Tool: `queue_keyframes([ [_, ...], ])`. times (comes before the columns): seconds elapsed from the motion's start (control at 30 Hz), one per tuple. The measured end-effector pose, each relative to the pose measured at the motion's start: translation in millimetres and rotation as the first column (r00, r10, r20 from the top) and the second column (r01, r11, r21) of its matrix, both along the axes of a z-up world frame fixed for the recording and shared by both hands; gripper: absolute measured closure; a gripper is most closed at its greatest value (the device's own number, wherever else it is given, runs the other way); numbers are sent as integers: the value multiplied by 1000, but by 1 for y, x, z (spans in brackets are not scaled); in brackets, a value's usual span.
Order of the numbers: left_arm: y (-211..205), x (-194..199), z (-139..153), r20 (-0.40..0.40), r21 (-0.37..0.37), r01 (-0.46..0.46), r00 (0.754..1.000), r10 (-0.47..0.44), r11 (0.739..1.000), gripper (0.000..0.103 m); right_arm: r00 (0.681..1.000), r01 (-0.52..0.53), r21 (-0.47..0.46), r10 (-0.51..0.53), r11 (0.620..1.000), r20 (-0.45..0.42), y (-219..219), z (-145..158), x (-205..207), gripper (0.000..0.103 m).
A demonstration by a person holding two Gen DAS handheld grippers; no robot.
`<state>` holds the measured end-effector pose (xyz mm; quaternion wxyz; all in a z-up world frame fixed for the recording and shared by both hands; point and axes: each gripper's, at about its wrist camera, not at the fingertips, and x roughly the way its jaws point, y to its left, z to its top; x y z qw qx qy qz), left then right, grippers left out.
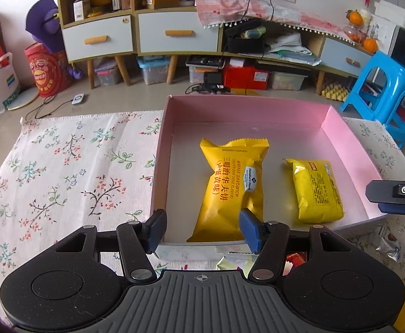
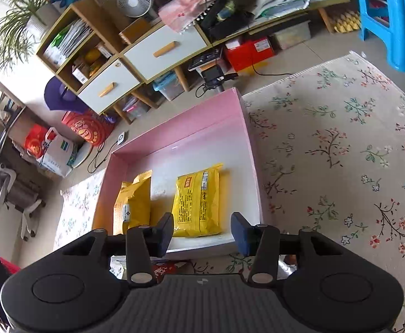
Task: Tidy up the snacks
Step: 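Lift both open tools out of the box toward the snack pile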
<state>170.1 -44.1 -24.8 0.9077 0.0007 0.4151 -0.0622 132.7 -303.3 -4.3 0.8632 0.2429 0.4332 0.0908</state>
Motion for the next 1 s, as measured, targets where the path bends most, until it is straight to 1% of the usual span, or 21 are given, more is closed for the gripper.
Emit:
queue_keyframes([
  [0.03, 1, -1, 1, 7, -5, 2, 1000, -2, 1000, 46, 1000, 0, 0, 0, 1000, 1, 1, 0, 0, 64],
  [0.07, 2, -2, 2, 12, -16, 3, 1000, -3, 1000, 43, 1000, 0, 2, 0, 1000, 2, 1, 1, -1, 63],
  [0.1, 3, -3, 3, 17, -31, 3, 1000, -3, 1000, 40, 1000, 0, 5, 0, 1000, 3, 1, 1, -1, 59],
  [0.13, 4, -5, 4, 22, -47, 3, 1000, -2, 999, 36, 1000, -2, 5, 2, 1000, 6, 1, 2, -3, 54],
  [0.17, 5, -6, 6, 28, -62, 5, 1000, -4, 998, 30, 1000, -4, 2, 4, 1000, 9, 1, 4, -4, 51],
  [0.23, 6, -11, 10, 50, -76, 15, 999, -11, 997, 24, 1000, 0, -10, 0, 1000, 23, 3, 8, -8, 42],
  [0.27, 6, -14, 13, 65, -78, 22, 998, -17, 997, 20, 1000, 1, -20, 0, 1000, 30, 4, 10, -10, 40],
  [0.33, 5, -21, 18, 94, -70, 39, 995, -32, 997, 16, 999, 2, -48, 0, 999, 45, 5, 15, -15, 33],
  [0.37, 5, -25, 21, 106, -65, 49, 993, -41, 997, 14, 999, 3, -63, 0, 998, 52, 6, 17, -18, 31],
  [0.43, 6, -32, 26, 120, -58, 65, 991, -58, 996, 13, 998, 2, -96, 5, 995, 63, 9, 20, -25, 23],
  [0.57, 11, -49, 31, 128, -36, 85, 989, -80, 996, 10, 996, -20, -151, 34, 988, 87, 17, 26, -38, 20],
  [0.63, 14, -58, 32, 130, -22, 90, 988, -86, 996, 8, 994, -37, -171, 54, 985, 96, 21, 28, -43, 15],
  [0.77, 20, -73, 32, 120, 2, 97, 988, -97, 995, 8, 989, -56, -214, 83, 975, 121, 30, 32, -53, 13],
  [0.83, 25, -80, 30, 118, 5, 99, 988, -99, 995, 7, 986, -59, -240, 93, 969, 136, 36, 32, -60, 11],
  [1.0, 38, -100, 23, 126, -6, 109, 986, -108, 994, 5, 977, -82, -296, 135, 952, 165, 46, 32, -73, 10],
])
